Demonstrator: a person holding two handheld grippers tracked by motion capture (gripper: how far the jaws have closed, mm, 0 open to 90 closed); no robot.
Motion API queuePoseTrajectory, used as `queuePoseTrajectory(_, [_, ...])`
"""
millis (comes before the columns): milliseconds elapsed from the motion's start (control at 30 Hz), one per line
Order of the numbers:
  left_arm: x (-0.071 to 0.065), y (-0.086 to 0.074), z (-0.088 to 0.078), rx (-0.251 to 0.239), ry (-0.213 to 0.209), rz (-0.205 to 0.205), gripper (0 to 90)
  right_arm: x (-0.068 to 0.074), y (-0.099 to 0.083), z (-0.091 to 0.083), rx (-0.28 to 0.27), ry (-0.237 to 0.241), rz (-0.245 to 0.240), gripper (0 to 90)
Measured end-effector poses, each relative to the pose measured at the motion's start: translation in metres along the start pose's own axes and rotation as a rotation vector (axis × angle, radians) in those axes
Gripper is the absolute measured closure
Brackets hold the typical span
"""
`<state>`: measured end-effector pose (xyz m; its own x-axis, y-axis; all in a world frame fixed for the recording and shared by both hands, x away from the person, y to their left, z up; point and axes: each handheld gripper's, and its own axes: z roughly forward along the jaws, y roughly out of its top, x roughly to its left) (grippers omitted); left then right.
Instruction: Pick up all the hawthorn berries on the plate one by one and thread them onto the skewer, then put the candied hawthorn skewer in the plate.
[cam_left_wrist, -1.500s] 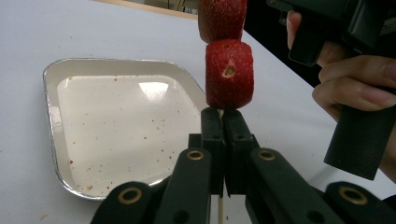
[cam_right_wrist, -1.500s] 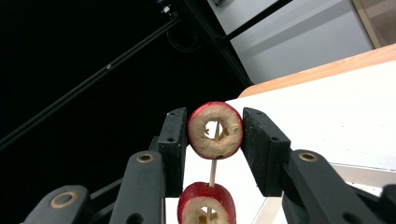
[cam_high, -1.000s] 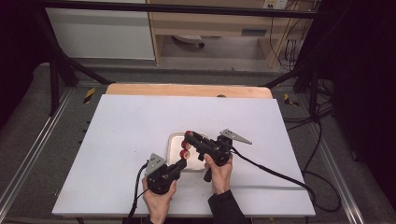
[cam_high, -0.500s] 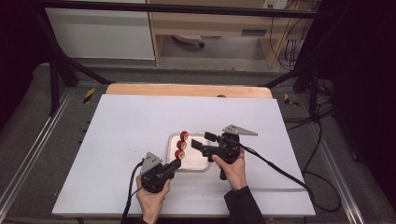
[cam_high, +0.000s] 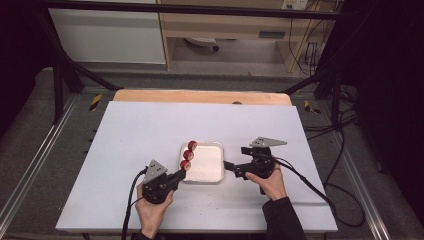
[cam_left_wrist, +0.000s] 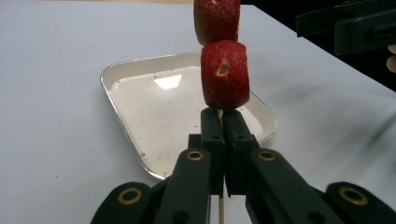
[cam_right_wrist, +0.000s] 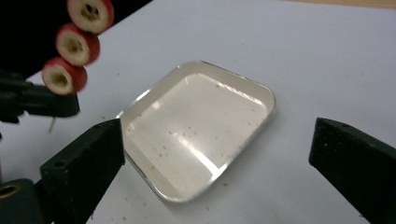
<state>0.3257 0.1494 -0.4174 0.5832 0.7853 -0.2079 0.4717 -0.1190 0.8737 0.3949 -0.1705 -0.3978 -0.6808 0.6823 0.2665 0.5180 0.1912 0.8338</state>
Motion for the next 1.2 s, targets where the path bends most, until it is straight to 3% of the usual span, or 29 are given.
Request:
queuePoseTrajectory(333, [0.006, 0.016, -0.006, 0.047, 0.001, 0.044, 88.4, -0.016, -0.032, -0.023, 0.072, -0.035, -0.048, 1.6])
queuePoseTrajectory(667, [0.007, 0.04, -0.008, 0.082, -0.009, 0.078, 88.4, -0.028, -0.058, -0.039, 0.1, -0.068, -0.045, 1.4])
queuePoseTrajectory(833, [0.005, 0.052, -0.002, 0.114, -0.02, 0.096, 88.4, -0.03, -0.063, -0.042, 0.107, -0.078, -0.044, 1.2])
queuePoseTrajectory(1200, [0.013, 0.06, 0.023, 0.193, 0.023, 0.107, 88.4, -0.033, -0.069, -0.045, 0.117, -0.088, -0.05, 1.2])
